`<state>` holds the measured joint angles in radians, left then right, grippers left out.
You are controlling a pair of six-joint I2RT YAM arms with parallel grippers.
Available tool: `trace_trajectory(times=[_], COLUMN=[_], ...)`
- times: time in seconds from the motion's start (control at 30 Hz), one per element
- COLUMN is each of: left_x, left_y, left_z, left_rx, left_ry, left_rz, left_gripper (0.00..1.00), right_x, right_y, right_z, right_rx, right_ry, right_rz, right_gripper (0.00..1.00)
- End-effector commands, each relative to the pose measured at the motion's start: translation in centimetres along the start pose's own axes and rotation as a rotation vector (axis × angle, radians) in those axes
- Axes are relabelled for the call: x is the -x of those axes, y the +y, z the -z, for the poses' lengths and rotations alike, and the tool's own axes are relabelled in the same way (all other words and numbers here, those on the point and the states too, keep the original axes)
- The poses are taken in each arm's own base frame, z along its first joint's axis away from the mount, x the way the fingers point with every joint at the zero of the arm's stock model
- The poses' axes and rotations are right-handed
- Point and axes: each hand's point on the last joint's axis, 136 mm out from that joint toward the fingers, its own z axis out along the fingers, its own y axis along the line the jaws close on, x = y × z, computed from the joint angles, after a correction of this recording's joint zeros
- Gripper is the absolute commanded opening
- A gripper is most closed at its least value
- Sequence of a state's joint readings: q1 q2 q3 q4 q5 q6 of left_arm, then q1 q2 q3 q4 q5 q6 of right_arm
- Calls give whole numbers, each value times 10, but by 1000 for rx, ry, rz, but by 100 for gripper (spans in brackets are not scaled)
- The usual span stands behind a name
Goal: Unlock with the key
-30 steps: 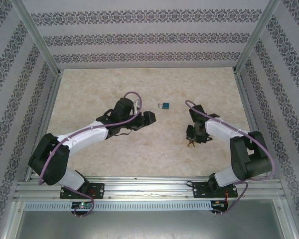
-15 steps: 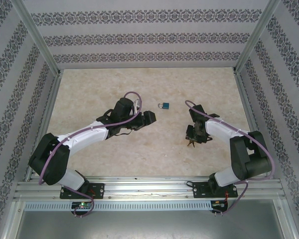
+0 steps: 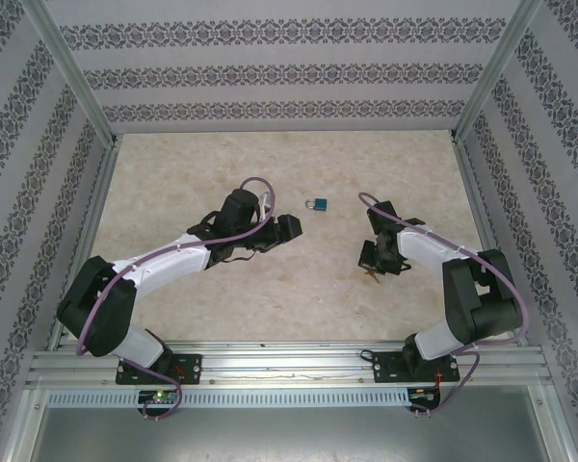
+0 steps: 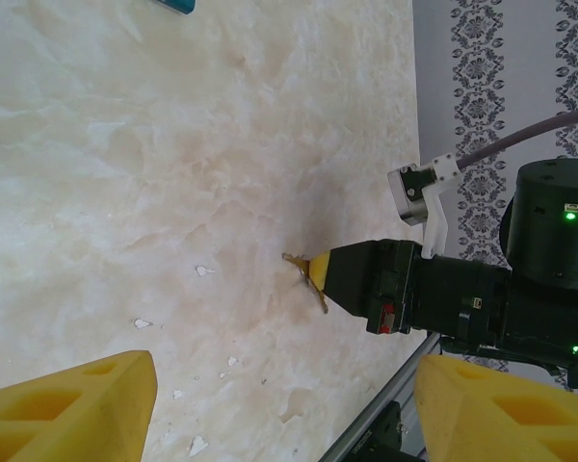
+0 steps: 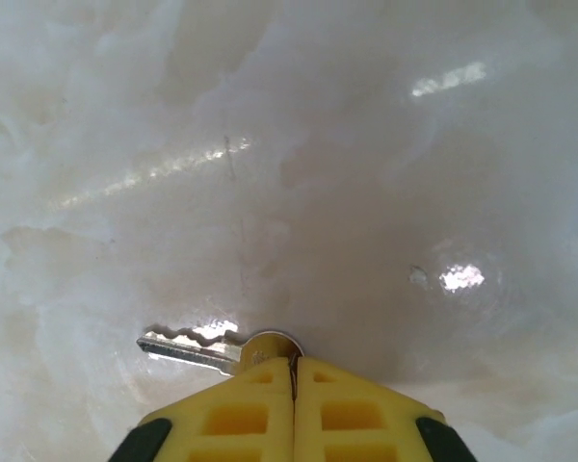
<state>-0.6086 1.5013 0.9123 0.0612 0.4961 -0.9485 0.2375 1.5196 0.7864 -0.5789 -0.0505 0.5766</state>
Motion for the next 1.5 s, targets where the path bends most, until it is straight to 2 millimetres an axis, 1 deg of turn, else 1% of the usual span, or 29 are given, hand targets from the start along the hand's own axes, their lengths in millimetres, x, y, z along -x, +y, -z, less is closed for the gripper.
trace_trajectory(times=[0.0,0.13,0.27,0.43,0.57,0.63,0.7,0.83,1.03,1.17,1.33,1.47], left_x=[1,0,2,5,10,12,14,17,14,15,10,6], left_y=[-7,-5,-6,-8,-12,-17,-27,-44,-57,-61,-66,-69], left_z=[-1,0,2,7,9,10,10,5,-6,-8,-13,-16], left_rx=[-33,-28,-26,-26,-37,-51,-78,-133,-176,-181,-187,-192], left_ry=[-13,-13,-25,-43,-52,-51,-41,-6,17,19,35,44], left_rz=[-11,-9,-12,-21,-25,-32,-43,-56,-54,-62,-66,-71], left_gripper=[70,70,70,70,70,65,64,59,59,63,61,56], right_x=[-1,1,9,23,30,32,32,27,10,0,-7,-10], right_y=[-1,9,26,44,64,72,83,102,134,151,161,166], right_z=[-2,2,18,55,86,102,118,141,155,160,162,161], right_rx=[3,61,160,262,363,400,434,473,527,563,581,591], right_ry=[14,-7,-70,-188,-274,-317,-357,-409,-425,-433,-430,-423], right_rz=[7,9,26,78,152,193,248,349,471,521,551,564], right_gripper=[2,0,0,0,0,0,0,0,0,0,0,0])
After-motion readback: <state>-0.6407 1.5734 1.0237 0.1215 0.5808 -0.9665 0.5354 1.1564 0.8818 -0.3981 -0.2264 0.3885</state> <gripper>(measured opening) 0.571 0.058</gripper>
